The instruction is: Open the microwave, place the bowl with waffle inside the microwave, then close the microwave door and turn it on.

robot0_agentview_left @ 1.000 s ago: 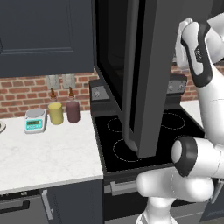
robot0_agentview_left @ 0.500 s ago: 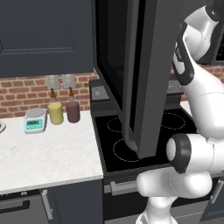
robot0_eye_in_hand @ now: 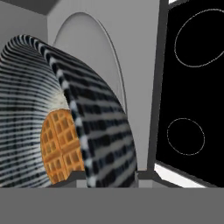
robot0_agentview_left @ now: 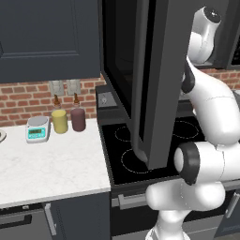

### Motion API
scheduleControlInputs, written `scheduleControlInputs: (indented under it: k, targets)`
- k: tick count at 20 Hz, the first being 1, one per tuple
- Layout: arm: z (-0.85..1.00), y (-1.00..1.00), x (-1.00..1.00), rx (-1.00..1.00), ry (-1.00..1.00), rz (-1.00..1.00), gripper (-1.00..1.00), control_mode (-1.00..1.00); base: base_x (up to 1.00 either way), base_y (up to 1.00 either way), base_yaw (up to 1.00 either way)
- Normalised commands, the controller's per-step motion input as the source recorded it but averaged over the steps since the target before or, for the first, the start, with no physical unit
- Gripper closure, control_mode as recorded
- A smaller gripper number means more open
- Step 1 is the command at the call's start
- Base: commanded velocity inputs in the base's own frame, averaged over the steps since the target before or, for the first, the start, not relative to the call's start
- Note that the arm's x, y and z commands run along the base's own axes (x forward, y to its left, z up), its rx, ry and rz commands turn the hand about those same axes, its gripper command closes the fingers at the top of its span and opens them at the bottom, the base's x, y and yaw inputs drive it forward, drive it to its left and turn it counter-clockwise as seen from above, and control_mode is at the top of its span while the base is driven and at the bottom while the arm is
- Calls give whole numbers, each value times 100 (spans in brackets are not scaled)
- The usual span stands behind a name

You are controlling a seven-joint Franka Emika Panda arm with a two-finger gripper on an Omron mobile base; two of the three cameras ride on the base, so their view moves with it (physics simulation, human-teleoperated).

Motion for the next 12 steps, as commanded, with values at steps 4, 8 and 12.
scheduleControlInputs:
  k: [4,8,12]
  targets:
    - [-13,0,29,0,0,-1,100,-100,0,0,0]
    - [-23,0,34,0,-5,0,100,-100,0,0,0]
    - [-20,-1,35,0,-6,0,100,-100,0,0,0]
